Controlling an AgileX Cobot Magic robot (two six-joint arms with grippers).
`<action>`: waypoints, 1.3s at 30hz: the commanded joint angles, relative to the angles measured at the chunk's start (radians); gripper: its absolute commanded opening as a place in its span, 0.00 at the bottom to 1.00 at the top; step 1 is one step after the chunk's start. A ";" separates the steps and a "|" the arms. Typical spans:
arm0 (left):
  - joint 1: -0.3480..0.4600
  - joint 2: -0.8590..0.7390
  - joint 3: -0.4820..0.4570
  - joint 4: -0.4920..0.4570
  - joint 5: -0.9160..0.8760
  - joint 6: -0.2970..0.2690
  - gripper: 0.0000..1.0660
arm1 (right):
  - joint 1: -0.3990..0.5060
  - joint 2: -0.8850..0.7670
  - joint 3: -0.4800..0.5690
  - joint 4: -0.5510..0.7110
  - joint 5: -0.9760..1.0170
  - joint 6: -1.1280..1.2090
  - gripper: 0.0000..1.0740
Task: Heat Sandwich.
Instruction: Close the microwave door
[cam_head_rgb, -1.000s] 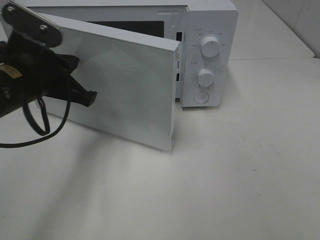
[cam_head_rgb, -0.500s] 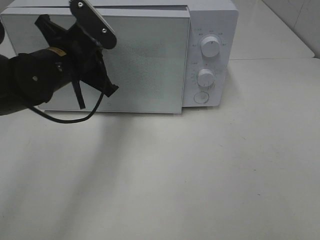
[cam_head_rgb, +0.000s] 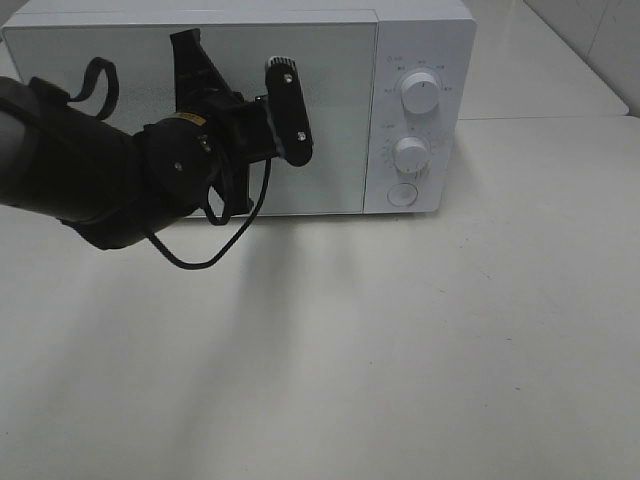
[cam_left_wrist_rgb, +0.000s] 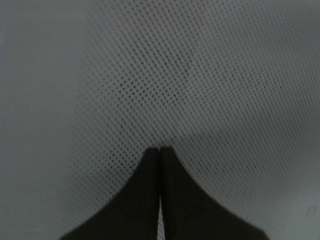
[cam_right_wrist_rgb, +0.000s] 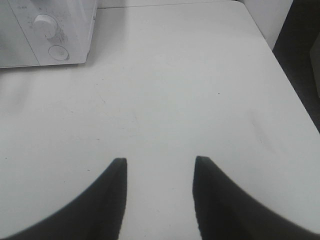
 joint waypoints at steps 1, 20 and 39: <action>0.020 0.013 -0.042 -0.020 -0.117 0.042 0.00 | -0.004 -0.026 0.002 -0.002 -0.003 0.003 0.40; 0.020 0.011 -0.043 -0.031 -0.114 0.040 0.00 | -0.004 -0.026 0.002 -0.002 -0.003 0.003 0.40; 0.003 -0.118 0.083 -0.066 0.001 -0.451 0.00 | -0.004 -0.026 0.002 -0.002 -0.003 0.003 0.40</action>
